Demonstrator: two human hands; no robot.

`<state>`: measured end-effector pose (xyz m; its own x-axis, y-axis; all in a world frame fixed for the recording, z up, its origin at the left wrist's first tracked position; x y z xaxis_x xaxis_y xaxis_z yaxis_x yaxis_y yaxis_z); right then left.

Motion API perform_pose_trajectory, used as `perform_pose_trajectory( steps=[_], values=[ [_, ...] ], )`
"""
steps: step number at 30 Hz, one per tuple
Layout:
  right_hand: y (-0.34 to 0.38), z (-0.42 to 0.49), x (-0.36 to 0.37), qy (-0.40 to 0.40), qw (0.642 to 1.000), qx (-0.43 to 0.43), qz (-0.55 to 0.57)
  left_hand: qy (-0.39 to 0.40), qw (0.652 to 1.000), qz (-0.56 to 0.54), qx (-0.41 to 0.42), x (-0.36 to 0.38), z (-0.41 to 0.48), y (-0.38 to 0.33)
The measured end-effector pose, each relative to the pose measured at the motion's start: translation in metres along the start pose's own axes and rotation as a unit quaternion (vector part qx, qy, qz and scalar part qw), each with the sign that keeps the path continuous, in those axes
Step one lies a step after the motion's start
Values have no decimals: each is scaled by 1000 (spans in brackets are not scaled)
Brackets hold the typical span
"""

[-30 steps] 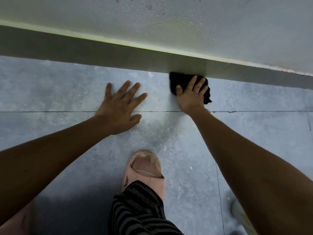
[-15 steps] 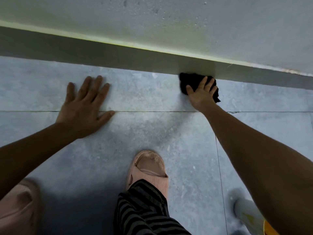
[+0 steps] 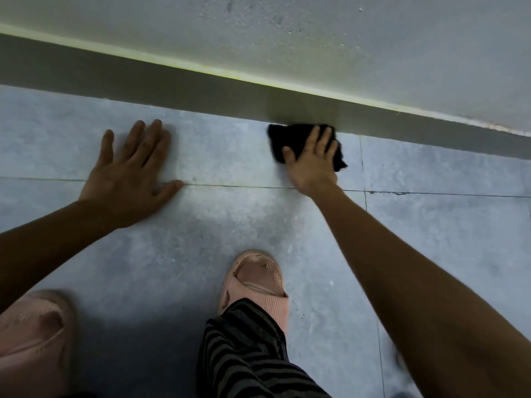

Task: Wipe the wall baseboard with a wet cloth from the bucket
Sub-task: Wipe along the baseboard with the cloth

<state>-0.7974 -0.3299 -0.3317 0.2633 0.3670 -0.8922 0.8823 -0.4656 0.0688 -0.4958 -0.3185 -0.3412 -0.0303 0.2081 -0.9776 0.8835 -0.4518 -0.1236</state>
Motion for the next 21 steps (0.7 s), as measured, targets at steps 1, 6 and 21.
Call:
perform_pose_trajectory(
  steps=[1, 6, 21],
  values=[
    [-12, 5, -5, -3, 1000, 28, 13, -1, 1000, -1, -10, 0, -4, 8],
    [-14, 7, -12, 6, 996, 85, 35, 1, 998, -36, -53, 0, -13, 34],
    [40, -26, 11, -4, 1000, -28, -13, 25, 997, -35, -57, 0, -21, 17]
  ],
)
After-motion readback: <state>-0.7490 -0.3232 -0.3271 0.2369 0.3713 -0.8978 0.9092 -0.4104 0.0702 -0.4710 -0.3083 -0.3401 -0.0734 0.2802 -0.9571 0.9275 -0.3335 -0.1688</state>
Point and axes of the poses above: each hand's wrist, its own z-axis towards the middle knuckle, its own x-axis out of the palm, y = z × x, the point moved 8 cm from there along z, towards the middle knuckle, and after that the axes turned 2 degrees about x, right-handed, at the moved point
